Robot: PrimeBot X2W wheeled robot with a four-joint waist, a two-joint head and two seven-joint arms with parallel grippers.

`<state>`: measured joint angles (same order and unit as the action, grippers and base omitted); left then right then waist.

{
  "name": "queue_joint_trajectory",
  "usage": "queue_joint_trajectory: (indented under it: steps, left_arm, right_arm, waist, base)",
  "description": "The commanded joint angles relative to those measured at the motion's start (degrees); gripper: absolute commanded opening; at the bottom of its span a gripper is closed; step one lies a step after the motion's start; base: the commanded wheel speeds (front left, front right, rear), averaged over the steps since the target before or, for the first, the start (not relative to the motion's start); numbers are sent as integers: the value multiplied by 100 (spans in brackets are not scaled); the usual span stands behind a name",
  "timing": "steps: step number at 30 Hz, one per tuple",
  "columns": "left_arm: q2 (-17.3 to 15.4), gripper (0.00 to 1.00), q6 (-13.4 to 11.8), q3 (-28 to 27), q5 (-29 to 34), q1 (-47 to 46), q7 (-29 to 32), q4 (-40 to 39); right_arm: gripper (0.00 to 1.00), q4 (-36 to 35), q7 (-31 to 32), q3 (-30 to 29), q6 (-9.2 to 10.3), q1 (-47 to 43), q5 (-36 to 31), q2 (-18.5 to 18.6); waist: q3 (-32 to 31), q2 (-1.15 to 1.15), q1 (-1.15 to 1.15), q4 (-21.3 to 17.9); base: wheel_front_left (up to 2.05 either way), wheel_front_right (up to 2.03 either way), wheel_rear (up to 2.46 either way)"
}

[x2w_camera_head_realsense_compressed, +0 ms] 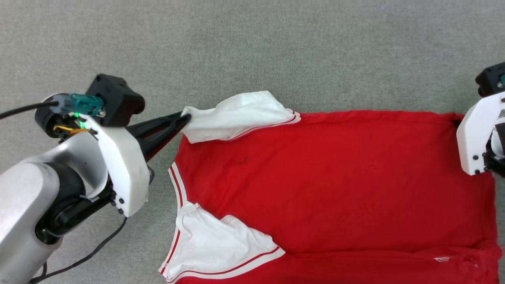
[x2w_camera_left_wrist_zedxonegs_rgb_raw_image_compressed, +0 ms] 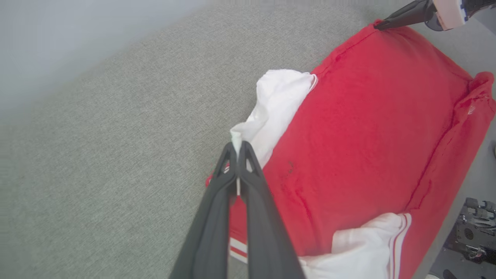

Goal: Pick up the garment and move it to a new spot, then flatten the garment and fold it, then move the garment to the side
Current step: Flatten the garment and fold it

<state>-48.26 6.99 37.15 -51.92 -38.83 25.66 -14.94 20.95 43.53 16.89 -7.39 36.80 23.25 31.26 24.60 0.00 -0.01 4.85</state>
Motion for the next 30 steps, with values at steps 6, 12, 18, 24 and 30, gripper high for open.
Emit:
queue_joint_trajectory:
  steps: [6,12,18,24,30]
  left_arm:
    - [-141,0,-126,-164,-111,440,-343,172]
    - [-317,0,-407,-241,-349,1205,-663,72]
    - [-479,0,-711,-195,-556,2209,-1044,-232]
    - [-612,0,-1009,-91,-609,3080,-1386,-220]
    - [-586,0,-962,182,-664,3749,-1600,-19]
  right_arm:
    - [0,-79,-402,-58,-8,-309,217,-68]
    - [0,-435,-622,-246,-9,-899,576,-62]
    - [0,-946,-662,-430,-9,-1745,728,55]
    - [0,-1474,-643,-683,-8,-2771,678,63]
    - [0,-1788,-580,-720,-8,-3529,622,119]
  waist:
    - [-614,0,1,-195]
    - [-1212,0,1,-331]
    - [-1636,0,1,-408]
    - [-1863,0,1,-389]
    - [-1887,0,1,-361]
  base:
    - [0,0,0]
    - [0,0,0]
    - [0,0,0]
    - [0,0,0]
    - [0,0,0]
